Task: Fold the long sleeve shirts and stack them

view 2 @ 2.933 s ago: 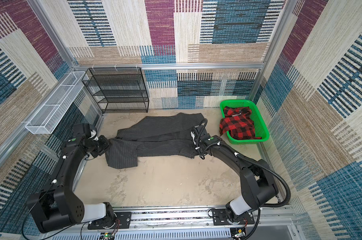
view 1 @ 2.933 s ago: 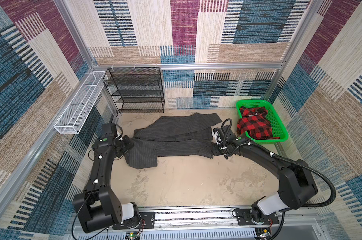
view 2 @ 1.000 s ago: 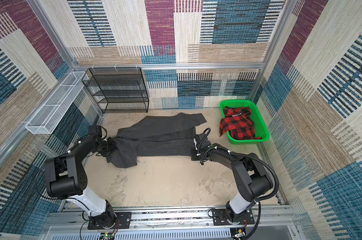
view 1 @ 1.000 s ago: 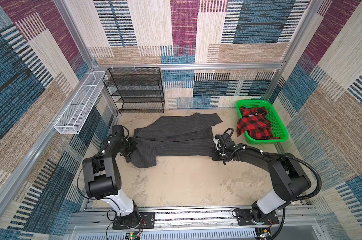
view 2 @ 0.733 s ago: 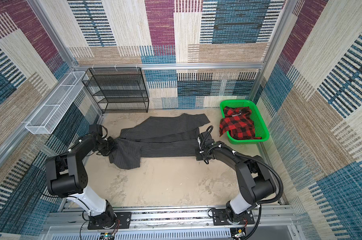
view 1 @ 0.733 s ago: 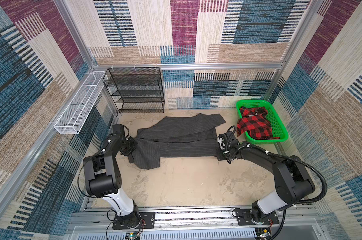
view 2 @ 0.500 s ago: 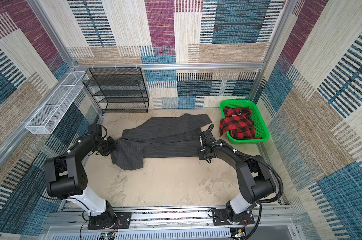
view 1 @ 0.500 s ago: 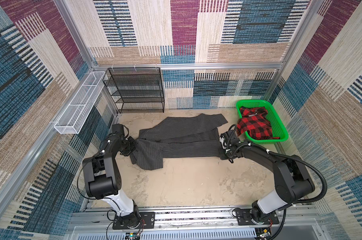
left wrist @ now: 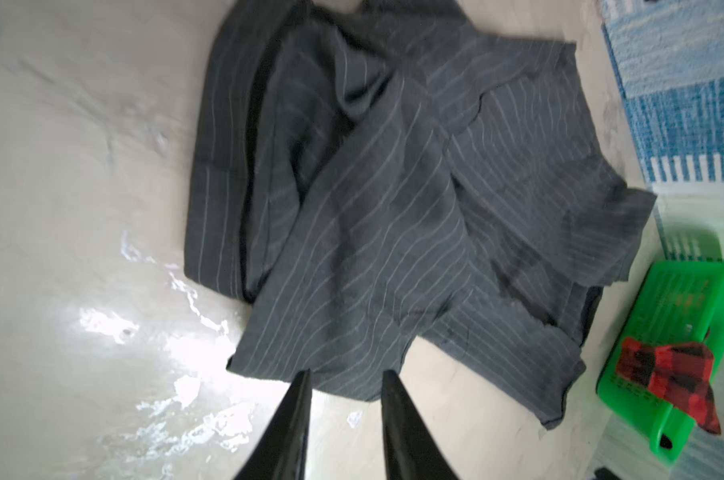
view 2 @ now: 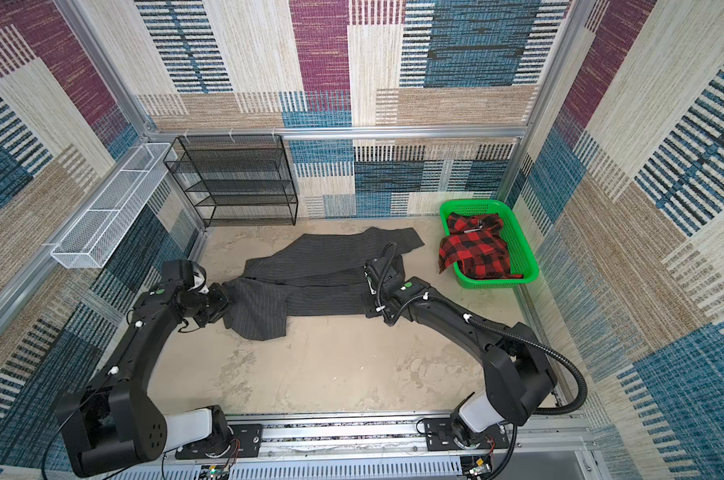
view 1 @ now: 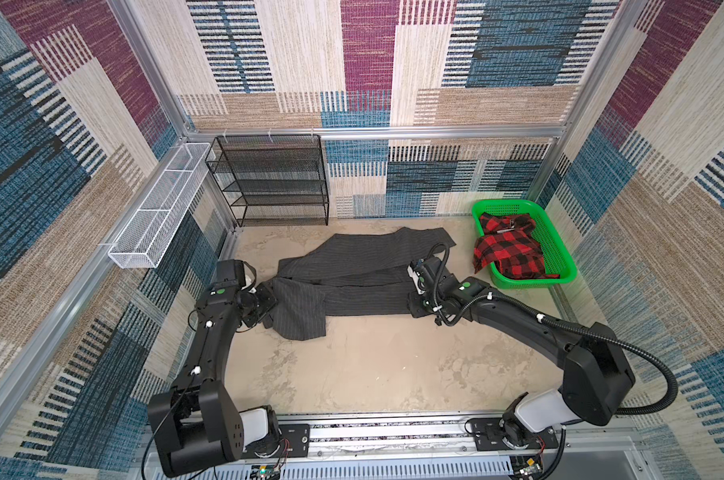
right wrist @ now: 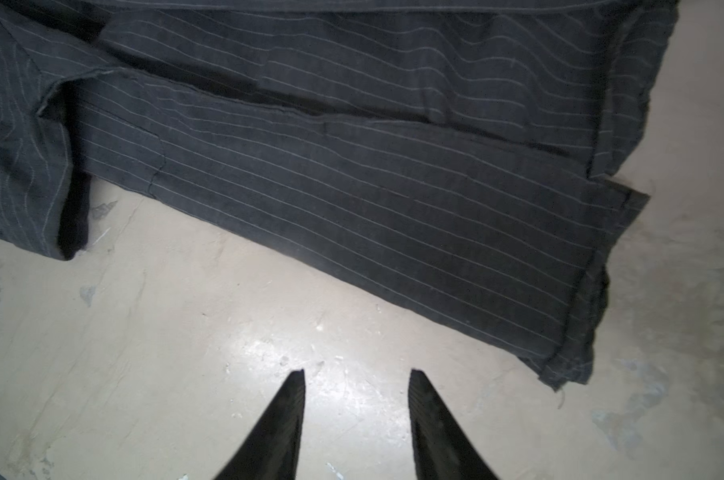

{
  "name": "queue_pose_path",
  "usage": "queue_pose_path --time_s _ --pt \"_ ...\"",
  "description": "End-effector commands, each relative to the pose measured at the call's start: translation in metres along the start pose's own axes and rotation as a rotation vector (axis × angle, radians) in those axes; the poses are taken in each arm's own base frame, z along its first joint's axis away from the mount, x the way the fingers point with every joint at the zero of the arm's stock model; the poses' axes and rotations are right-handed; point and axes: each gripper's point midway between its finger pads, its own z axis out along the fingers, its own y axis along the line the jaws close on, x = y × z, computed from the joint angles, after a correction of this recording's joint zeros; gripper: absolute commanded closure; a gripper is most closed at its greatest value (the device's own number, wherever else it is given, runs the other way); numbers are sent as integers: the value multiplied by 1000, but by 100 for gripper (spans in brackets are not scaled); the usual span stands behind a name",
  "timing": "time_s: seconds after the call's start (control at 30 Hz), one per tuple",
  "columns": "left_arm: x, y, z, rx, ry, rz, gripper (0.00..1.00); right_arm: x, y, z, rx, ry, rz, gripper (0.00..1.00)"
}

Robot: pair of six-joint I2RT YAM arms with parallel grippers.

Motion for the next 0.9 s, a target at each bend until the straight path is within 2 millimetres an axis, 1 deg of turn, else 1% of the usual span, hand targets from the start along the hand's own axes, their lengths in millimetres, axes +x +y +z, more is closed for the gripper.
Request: queue_pose_path --time_s 0.0,0.07,0.1,0.23,0.33,0.47,0.57,0.7,0.77,0.87 --pt "36 15 5 -46 66 18 63 -12 41 4 -118 -54 24 56" --pt "48 29 10 -93 81 18 57 -11 58 9 -167 -50 9 56" --pt "52 36 11 -118 84 20 56 -10 63 13 -174 -44 3 56" --pt "55 56 15 -216 57 34 53 -5 72 23 -174 -17 -17 56" --pt "50 62 20 -254 24 38 53 -4 75 25 -182 -17 -21 56" --pt "46 64 35 -262 10 31 54 -5 75 23 -182 -23 -17 57" --pt "47 65 50 -262 22 30 58 -5 75 22 -183 -28 -11 58" --pt "38 56 71 -207 -11 16 63 -5 76 21 -193 -30 -9 60" --pt "33 48 76 -188 -28 20 71 -5 76 22 -193 -27 -10 61" --pt "28 38 74 -171 -49 30 88 -5 77 24 -195 -22 -12 62"
